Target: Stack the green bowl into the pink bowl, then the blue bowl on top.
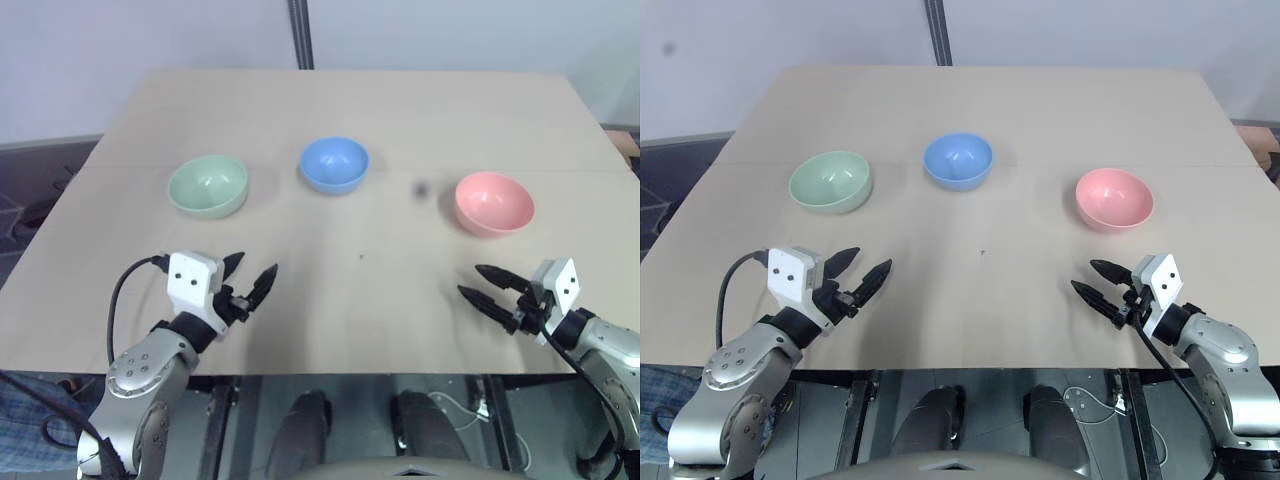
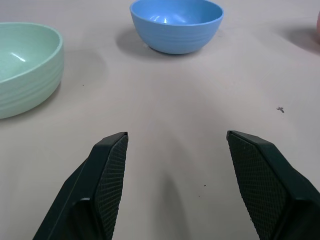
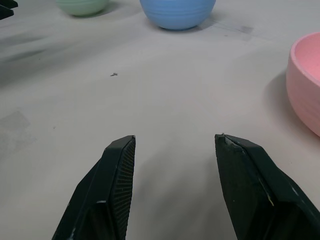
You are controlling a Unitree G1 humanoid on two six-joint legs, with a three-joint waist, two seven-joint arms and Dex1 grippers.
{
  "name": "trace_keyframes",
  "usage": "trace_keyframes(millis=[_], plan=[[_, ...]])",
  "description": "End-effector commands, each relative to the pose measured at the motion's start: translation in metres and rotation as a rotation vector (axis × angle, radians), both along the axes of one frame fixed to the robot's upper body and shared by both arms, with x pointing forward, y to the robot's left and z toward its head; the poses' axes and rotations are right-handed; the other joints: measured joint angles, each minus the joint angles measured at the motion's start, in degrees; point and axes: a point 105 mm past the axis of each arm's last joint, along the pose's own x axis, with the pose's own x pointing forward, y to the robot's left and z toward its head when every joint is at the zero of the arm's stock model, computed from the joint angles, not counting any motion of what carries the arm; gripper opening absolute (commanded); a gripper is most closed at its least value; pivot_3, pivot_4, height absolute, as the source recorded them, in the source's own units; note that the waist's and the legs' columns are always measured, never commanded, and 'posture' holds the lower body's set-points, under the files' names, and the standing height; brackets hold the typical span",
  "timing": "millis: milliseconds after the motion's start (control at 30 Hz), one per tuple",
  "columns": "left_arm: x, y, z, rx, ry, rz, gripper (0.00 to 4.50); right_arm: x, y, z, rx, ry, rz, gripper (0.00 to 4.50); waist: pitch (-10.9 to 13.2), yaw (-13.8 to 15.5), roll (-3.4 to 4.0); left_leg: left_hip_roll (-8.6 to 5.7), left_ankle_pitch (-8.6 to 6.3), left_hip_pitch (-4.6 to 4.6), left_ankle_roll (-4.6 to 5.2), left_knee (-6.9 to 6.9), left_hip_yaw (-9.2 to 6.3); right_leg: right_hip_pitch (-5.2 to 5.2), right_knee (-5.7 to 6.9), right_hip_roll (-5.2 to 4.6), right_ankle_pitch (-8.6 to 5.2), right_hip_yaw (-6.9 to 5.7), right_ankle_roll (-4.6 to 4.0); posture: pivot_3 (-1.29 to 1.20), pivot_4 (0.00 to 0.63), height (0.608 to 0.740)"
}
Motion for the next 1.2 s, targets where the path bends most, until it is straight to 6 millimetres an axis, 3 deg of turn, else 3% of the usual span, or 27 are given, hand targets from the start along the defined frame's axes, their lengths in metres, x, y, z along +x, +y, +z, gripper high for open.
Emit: trace_keyframes(millis=[33, 933, 1200], plan=[[-0.002, -0.005, 0.011, 0.003, -0.048, -0.027, 3.33, -0.002, -0.004, 0.008, 0.002, -0.037, 0.005, 2.67, 0.0, 0.0, 0.0, 0.0, 0.0, 0.0, 0.0, 0.0, 0.0, 0.0, 0.0, 0.0, 0.0, 0.0, 0.0, 0.0, 0.15, 0.74], [-0.003, -0.01, 0.012, 0.001, -0.063, -0.069, 3.33, 0.0, -0.007, 0.008, -0.011, -0.029, 0.016, 2.67, 0.0, 0.02, 0.0, 0.0, 0.0, 0.01, 0.0, 0.01, 0.02, 0.0, 0.01, 0.0, 0.0, 0.01, 0.0, 0.0, 0.15, 0.74], [-0.012, -0.029, 0.026, -0.053, -0.109, -0.219, 3.33, 0.01, -0.011, 0.011, -0.071, 0.01, -0.027, 2.67, 0.0, -0.04, 0.0, 0.0, 0.0, 0.01, 0.0, 0.01, 0.02, 0.01, 0.01, 0.0, 0.0, 0.02, 0.0, 0.0, 0.15, 0.74]])
